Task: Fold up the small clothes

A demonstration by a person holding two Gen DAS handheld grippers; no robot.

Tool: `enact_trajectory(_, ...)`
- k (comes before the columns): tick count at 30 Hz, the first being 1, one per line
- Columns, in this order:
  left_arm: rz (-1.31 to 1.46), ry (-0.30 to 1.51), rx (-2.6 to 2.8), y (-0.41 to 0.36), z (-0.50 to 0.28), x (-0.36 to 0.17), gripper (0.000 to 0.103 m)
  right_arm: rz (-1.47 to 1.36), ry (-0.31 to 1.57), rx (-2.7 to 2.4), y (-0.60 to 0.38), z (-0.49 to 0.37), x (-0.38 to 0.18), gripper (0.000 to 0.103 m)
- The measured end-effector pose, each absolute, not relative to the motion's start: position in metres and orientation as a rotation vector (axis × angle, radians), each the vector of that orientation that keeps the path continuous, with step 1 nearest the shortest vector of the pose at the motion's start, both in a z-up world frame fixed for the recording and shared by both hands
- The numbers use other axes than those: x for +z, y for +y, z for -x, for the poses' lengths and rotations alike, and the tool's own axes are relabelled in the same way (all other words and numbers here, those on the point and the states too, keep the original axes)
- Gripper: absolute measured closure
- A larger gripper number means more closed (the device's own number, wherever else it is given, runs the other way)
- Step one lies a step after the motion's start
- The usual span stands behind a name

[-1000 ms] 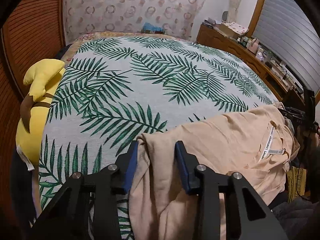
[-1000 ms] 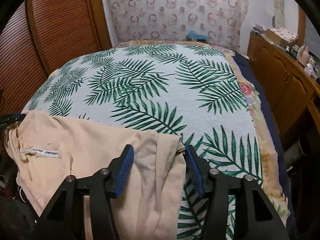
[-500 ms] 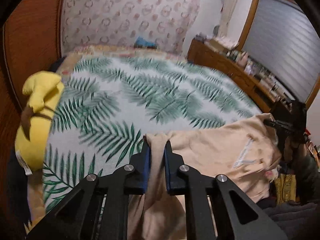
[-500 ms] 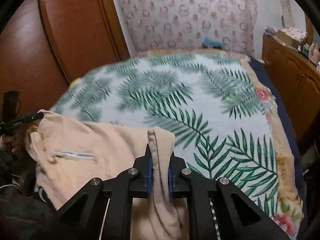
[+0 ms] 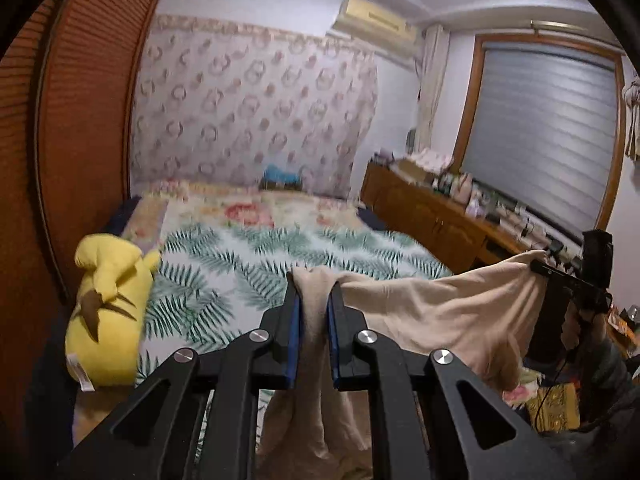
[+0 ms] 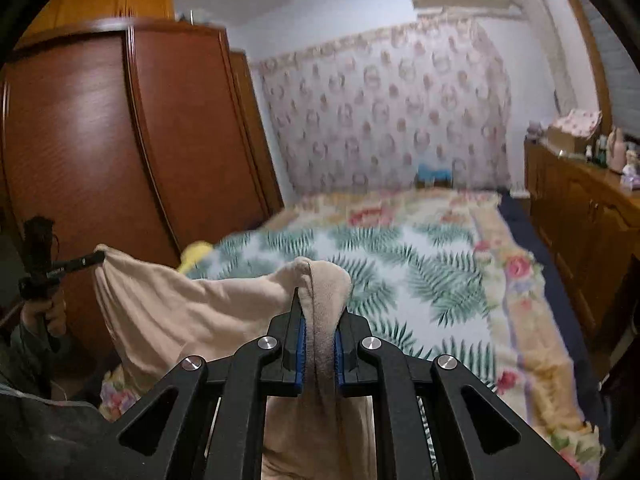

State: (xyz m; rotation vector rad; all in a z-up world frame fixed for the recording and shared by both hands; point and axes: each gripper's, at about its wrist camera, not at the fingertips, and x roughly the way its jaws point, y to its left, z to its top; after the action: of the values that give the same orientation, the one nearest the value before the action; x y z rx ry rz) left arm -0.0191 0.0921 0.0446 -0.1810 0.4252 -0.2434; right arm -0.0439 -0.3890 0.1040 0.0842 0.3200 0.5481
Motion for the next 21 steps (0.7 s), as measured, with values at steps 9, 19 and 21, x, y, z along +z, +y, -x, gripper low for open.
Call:
enact_trajectory(9, 0.138, 0.25, -0.251, 0.092, 0.042, 0.106, 0.09, -0.034, 0.124, 0.532, -0.409, 0.102, 0.161, 0.092)
enact_trajectory(19, 0.082, 0.126, -0.22, 0.1, 0.03, 0.163, 0.09, 0.078, 0.026, 0.508, -0.397, 0.117, 0.197, 0.092)
enact_trajectory(21, 0.071, 0.106, -0.212, 0.102, 0.021, 0.177, 0.09, 0.084, 0.001, 0.504, -0.395, 0.115, 0.209, 0.093)
